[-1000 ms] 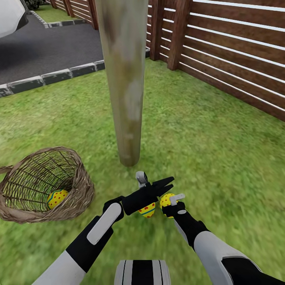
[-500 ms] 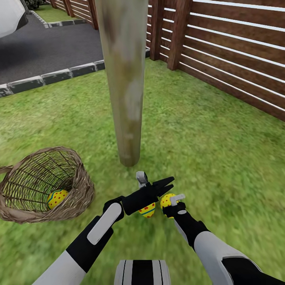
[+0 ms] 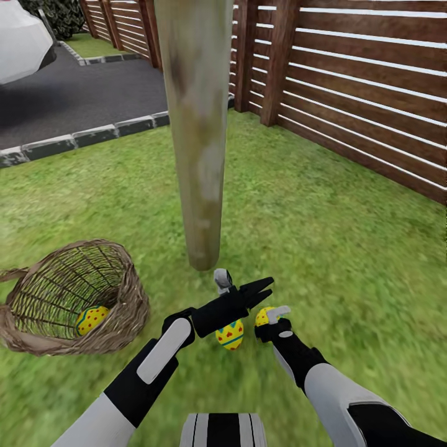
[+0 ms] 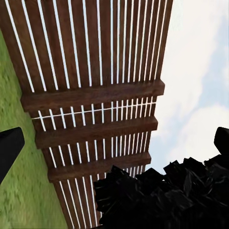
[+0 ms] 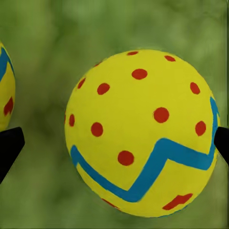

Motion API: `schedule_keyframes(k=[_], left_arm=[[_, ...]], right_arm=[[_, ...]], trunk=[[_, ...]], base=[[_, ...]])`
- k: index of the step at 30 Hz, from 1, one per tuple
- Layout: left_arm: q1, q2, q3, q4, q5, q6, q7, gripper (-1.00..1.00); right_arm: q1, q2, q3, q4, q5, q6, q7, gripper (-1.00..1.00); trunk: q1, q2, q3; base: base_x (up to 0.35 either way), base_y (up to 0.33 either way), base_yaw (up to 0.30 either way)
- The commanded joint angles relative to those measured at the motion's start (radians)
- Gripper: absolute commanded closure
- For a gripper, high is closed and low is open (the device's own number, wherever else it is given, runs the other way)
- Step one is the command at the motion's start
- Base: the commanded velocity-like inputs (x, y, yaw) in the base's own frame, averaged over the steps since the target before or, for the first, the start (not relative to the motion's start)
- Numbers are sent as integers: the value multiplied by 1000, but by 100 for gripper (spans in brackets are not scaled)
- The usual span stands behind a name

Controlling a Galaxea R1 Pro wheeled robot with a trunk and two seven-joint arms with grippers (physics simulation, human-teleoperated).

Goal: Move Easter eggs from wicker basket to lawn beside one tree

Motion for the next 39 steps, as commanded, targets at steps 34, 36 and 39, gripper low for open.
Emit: schedule_keyframes(k=[34,36,39], left_arm=[[-3,-1,-5,-189,12,134,3,-100],[-4,-4,-7,-189,12,134,3,-100],[-4,-4,-7,-190,12,135,2,-100]], right_arm=[[17,-362,-175,-444,-32,645,985,-100],[17,-361,-285,-448,-35,647,986,-100],[14,-359,-329,-450,-52,648,986,-100]], trunk=[[-15,8,131],[-16,8,139],[-18,9,150]], base=[[0,0,0],[0,0,0],[0,0,0]])
